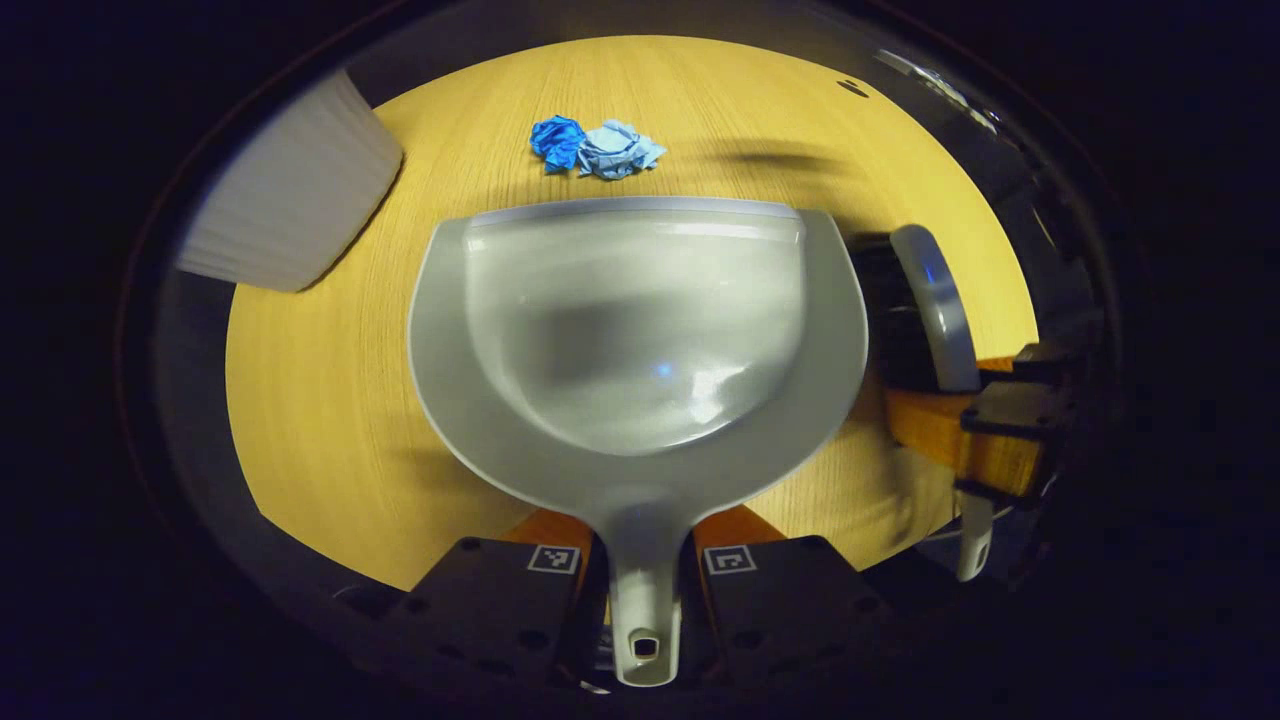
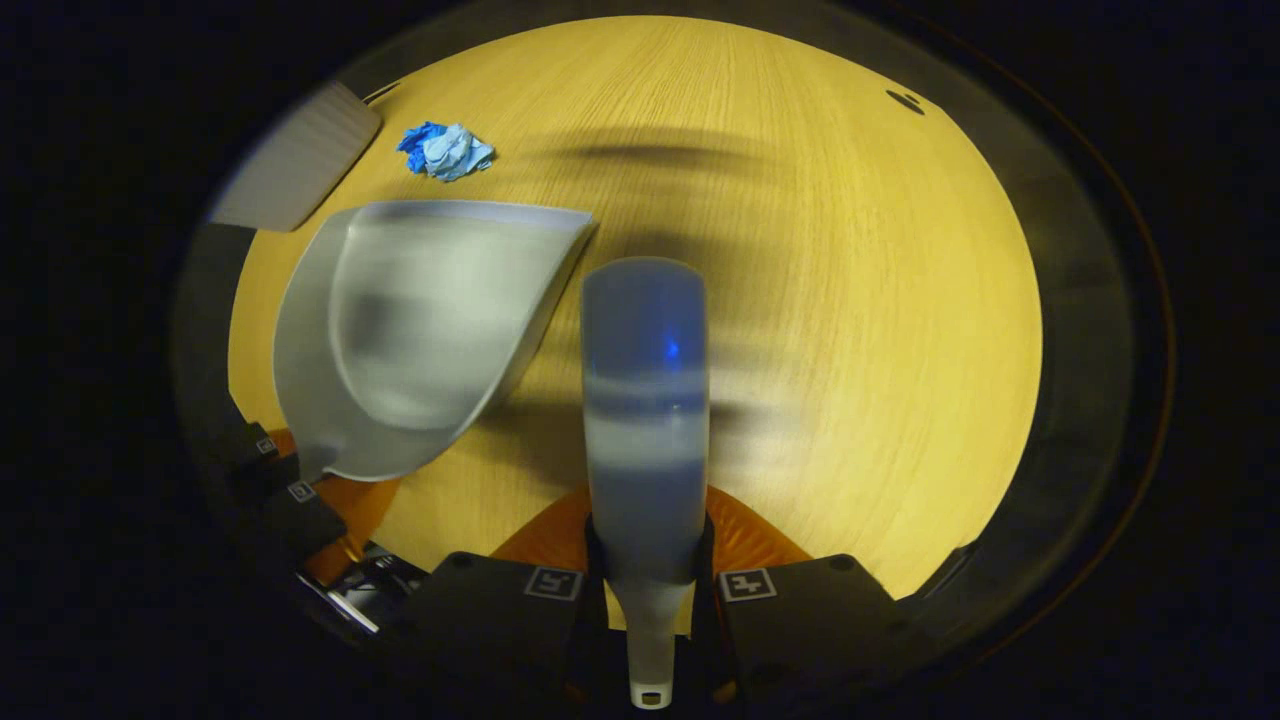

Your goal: Pick up the small broom and dustpan from the desktop, sweep the trash into the dustpan with the broom, and then empty the trash into the garbage bin.

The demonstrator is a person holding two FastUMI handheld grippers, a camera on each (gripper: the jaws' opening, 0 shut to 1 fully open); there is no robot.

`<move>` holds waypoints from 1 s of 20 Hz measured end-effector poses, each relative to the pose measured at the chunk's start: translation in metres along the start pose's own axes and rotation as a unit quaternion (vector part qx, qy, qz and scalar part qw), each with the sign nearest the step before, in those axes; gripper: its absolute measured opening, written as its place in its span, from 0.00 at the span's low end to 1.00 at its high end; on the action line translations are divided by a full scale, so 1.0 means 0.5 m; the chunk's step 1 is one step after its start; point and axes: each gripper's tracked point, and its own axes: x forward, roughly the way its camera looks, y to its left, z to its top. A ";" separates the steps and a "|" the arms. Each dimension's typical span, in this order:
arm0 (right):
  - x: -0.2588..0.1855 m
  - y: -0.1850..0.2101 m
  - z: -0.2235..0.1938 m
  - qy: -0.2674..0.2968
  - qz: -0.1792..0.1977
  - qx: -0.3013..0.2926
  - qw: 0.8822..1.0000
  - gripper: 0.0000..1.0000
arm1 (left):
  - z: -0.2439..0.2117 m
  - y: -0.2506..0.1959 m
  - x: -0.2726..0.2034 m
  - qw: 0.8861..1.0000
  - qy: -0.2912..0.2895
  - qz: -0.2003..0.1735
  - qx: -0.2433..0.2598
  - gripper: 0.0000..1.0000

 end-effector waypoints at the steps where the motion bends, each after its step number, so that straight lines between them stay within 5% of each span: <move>1: -0.018 -0.022 0.022 -0.017 -0.014 -0.034 0.999 0.35 | -0.015 0.011 0.000 1.000 0.002 0.004 0.022 0.27; 3: -0.054 -0.042 0.082 -0.037 -0.007 -0.062 0.997 0.42 | -0.039 0.031 0.001 0.999 0.005 0.001 0.034 0.27; 4: -0.073 -0.042 0.118 -0.043 0.006 -0.059 0.997 0.35 | -0.049 0.039 0.001 0.999 0.005 0.000 0.038 0.27; 8: -0.107 -0.049 0.282 -0.076 0.022 -0.077 0.994 0.35 | -0.085 0.071 -0.011 0.998 0.012 0.006 0.058 0.27; 11: -0.113 -0.064 0.429 -0.118 -0.028 -0.180 0.976 0.34 | -0.105 0.085 -0.007 0.998 0.020 0.014 0.063 0.27; 13: -0.097 -0.037 0.504 -0.126 -0.036 -0.229 0.965 0.39 | -0.112 0.087 -0.003 0.998 0.035 0.018 0.053 0.27; 15: -0.064 0.022 0.534 -0.110 -0.015 -0.246 0.963 0.34 | -0.110 0.087 -0.005 0.997 0.040 0.027 0.055 0.28; 20: 0.006 0.144 0.570 -0.099 -0.035 -0.330 0.938 0.34 | -0.104 0.084 -0.003 0.996 0.066 0.044 0.049 0.27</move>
